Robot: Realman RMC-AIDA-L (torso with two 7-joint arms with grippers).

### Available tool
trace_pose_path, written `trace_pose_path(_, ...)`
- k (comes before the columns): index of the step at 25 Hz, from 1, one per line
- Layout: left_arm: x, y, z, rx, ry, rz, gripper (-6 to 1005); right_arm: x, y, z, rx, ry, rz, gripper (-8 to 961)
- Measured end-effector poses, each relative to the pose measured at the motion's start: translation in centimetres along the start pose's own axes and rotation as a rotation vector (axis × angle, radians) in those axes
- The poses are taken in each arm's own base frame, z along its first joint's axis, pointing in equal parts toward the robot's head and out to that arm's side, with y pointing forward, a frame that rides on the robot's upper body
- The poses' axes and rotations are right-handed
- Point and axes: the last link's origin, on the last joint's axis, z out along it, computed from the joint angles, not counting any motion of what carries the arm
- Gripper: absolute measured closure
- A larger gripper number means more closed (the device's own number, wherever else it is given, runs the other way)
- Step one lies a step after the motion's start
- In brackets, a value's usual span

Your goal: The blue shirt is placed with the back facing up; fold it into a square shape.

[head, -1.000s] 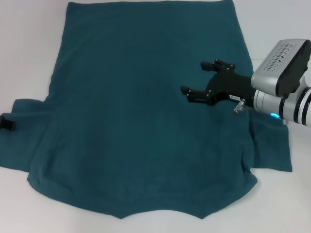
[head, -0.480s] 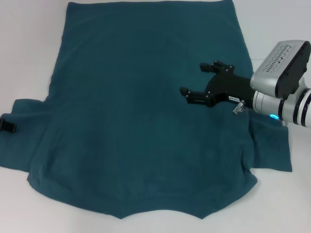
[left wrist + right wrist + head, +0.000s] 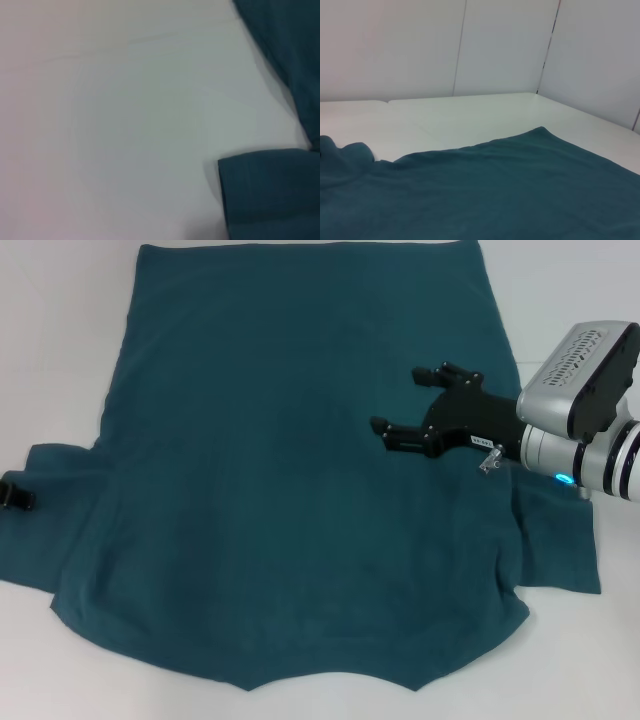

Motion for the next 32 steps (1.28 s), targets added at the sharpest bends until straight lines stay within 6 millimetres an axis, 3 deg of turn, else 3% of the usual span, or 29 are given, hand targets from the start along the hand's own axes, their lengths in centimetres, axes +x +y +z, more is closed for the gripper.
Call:
trace_pose_path(7, -0.06, 0.0, 0.02, 0.001, 0.0, 0.0, 320, -0.01, -0.01, 0.0, 0.0, 0.0, 0.0, 11)
trace_pose_path(11, -0.03, -0.04, -0.02, 0.001, 0.001, 0.001, 553, -0.01, -0.01, 0.0, 0.0, 0.0, 0.0, 12)
trace_pose_path(23, 0.16, 0.05, -0.12, -0.003, 0.0, 0.019, 953, 0.0, -0.01, -0.01, 0.001, 0.0, 0.001, 12)
trace_pose_path(32, 0.85, -0.09, -0.59, 0.001, 0.018, 0.033, 948, 0.13, 0.1, -0.18, -0.003, -0.006, 0.008, 12)
